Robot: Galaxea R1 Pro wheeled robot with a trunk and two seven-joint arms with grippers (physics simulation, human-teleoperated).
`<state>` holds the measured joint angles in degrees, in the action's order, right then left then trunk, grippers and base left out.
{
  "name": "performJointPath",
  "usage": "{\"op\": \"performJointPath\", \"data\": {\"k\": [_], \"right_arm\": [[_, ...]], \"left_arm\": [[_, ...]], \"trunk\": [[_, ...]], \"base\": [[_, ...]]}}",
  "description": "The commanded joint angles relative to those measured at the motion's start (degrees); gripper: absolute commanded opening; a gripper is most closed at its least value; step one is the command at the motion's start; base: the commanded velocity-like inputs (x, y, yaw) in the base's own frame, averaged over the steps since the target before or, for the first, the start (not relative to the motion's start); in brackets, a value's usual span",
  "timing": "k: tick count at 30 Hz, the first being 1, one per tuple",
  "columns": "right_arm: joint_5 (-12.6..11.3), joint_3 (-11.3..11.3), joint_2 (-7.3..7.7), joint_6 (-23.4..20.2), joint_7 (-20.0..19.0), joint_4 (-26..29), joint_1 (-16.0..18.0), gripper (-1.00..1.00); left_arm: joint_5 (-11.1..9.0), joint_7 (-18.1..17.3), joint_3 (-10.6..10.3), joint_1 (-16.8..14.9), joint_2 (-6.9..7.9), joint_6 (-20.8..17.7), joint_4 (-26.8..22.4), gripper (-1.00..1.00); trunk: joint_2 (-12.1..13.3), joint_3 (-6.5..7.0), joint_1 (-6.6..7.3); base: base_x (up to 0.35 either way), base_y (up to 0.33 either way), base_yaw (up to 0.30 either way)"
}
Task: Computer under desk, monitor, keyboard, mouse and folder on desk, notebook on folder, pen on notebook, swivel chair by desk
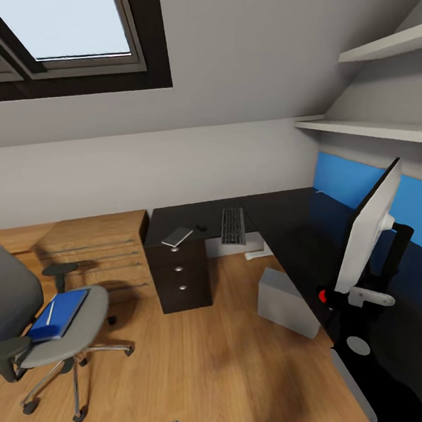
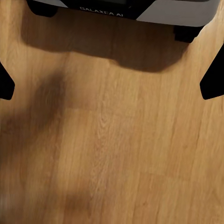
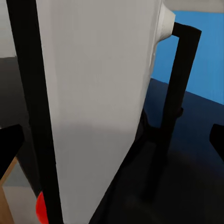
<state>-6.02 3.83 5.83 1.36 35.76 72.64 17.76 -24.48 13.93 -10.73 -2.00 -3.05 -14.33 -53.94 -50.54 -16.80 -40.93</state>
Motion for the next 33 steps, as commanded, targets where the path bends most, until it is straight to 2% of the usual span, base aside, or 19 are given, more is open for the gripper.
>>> {"op": "performJointPath", "data": {"k": [1, 11, 19, 33], "right_arm": [[-0.57, 0.21, 0.07, 0.14, 0.37, 0.05, 0.06, 1.00], [-0.57, 0.21, 0.12, 0.14, 0.35, 0.05, 0.00, 1.00], [-0.57, 0.30, 0.07, 0.13, 0.33, -0.03, 0.03, 1.00], [-0.57, 0.30, 0.11, 0.14, 0.28, -0.04, 0.03, 1.00]], "left_arm": [[-0.58, 0.48, -0.14, -0.03, 0.01, -0.17, -0.11, 1.00], [-0.66, 0.48, -0.10, -0.03, -0.02, -0.17, 0.18, 1.00], [-0.66, 0.48, -0.10, -0.03, 0.01, -0.17, 0.24, 1.00], [-0.66, 0.48, -0.12, -0.03, 0.03, -0.17, 0.24, 1.00]], "trunk": [[-0.06, -0.07, -0.01], [-0.06, 0.09, -0.01], [-0.06, 0.12, -0.01], [-0.06, 0.13, -0.01]], "base": [[0.020, 0.007, -0.099], [0.004, 0.001, -0.217], [0.000, 0.014, -0.063], [0.000, 0.274, -0.001]]}}
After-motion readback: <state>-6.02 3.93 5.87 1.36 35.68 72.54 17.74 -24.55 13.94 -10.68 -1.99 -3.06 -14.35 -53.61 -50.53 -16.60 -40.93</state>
